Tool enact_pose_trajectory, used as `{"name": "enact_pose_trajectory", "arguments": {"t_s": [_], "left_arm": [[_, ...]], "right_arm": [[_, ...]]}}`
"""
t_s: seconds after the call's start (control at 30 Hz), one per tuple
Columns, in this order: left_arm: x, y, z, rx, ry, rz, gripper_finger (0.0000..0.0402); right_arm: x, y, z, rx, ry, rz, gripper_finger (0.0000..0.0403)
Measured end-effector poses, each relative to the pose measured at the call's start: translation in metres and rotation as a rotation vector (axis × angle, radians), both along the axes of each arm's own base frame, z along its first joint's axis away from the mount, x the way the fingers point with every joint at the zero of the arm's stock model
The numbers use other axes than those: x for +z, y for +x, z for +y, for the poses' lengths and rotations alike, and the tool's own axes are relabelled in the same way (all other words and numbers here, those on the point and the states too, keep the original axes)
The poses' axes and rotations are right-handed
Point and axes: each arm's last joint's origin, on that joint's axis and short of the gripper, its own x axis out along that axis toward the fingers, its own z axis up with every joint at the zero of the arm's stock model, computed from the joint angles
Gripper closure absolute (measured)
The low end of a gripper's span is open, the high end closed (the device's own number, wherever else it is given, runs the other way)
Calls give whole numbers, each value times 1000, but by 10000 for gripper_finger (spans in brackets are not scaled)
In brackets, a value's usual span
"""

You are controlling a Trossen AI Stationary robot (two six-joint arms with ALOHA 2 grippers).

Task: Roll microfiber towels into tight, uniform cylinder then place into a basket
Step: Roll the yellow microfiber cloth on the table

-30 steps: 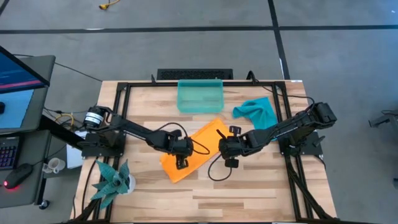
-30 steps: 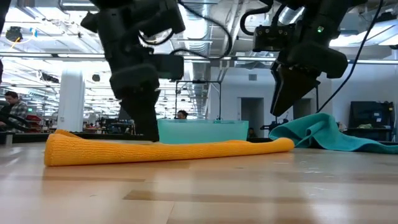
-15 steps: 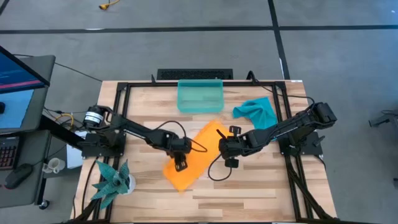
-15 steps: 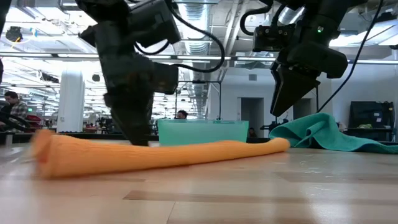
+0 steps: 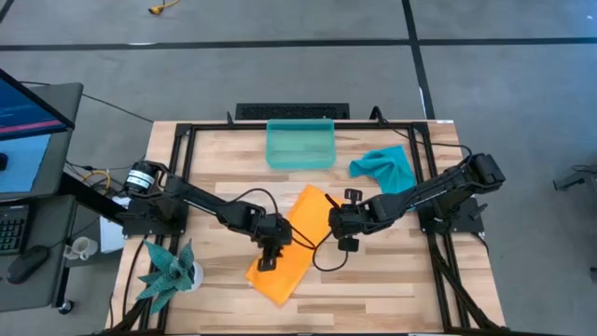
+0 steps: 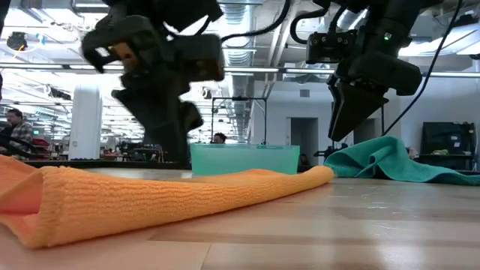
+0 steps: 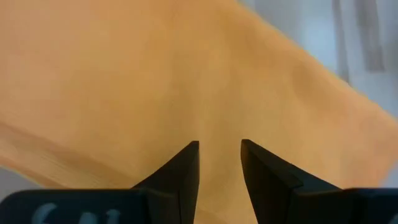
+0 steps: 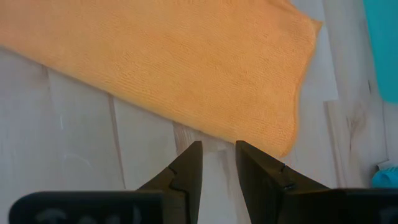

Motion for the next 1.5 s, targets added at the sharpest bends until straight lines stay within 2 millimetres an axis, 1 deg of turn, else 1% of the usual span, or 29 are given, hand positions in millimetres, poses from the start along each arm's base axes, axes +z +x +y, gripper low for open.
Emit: {"name": "enact_pose_trajectory", "arguments": {"t_s": [0.07,0.23,0.3,0.5,0.73,0.9,1.0,1.1,1.23,1.37,1.5], "left_arm": [[5,4,1,-6,78,-45,292],[11,14,9,27,359,-189,292],[12,17,14,33,398,-223,292],[10,20,34,21,341,-240,292],[-4,14,57,77,292,-224,292],[-8,14,61,116,248,-216,292],[-22,15,60,108,247,-179,292],[-36,20,61,87,262,-178,292],[-37,28,65,98,264,-175,292],[-37,27,69,151,239,-155,292],[-38,22,73,255,194,-82,292]], "right_arm": [[0,0,0,0,0,1,282],[0,0,0,-18,7,-2,282],[0,-1,0,-39,13,-1,282],[-1,-6,5,-95,32,13,282],[-1,-8,12,-78,32,12,282],[-1,-8,11,-81,31,14,282],[-1,-7,8,-93,30,14,282],[-1,-7,5,-102,29,19,282],[-2,-7,4,-107,27,22,282],[-2,-7,4,-107,27,23,282],[-2,-7,4,-106,26,24,282]]}}
